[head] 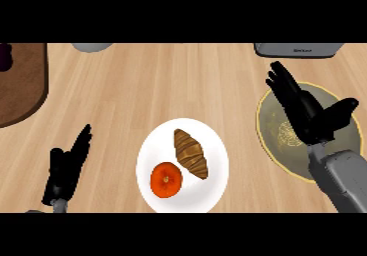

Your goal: Pick the squash from the plate and place it in the bowl

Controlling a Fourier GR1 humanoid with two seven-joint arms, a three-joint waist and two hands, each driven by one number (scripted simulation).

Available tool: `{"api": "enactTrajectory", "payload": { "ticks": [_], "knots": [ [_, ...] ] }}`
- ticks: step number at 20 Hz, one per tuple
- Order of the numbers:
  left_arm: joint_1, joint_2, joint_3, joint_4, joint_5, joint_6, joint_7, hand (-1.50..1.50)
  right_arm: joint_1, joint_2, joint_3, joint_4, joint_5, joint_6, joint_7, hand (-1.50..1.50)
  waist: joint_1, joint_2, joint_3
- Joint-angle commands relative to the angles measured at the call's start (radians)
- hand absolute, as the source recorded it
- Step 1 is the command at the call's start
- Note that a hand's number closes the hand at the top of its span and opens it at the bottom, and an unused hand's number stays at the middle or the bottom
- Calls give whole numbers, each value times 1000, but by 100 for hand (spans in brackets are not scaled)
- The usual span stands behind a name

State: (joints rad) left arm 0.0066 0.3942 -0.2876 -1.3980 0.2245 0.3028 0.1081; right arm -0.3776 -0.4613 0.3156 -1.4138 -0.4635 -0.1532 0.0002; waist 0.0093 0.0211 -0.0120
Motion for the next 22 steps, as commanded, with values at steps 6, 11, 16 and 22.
{"api": "enactTrajectory", "payload": {
  "ticks": [6, 11, 16, 22],
  "knots": [
    [-180, 107, 105, -152, -123, 98, -61, 0, 219, 233, 31, -114, -113, 105, -303, 150, -30, -33, 19],
    [-187, 116, 125, -164, -84, 61, -8, 0, 466, 292, -28, -52, 55, -167, -570, -150, -41, -27, 15],
    [-205, 108, 107, -216, -121, 78, 65, 0, 563, 180, 134, -189, 289, -204, -615, -150, -20, -29, 11],
    [-230, 63, 99, -166, -152, 81, 20, 0, 510, 3, 195, -348, 460, -246, -266, -150, -16, -23, 9]
  ]
}}
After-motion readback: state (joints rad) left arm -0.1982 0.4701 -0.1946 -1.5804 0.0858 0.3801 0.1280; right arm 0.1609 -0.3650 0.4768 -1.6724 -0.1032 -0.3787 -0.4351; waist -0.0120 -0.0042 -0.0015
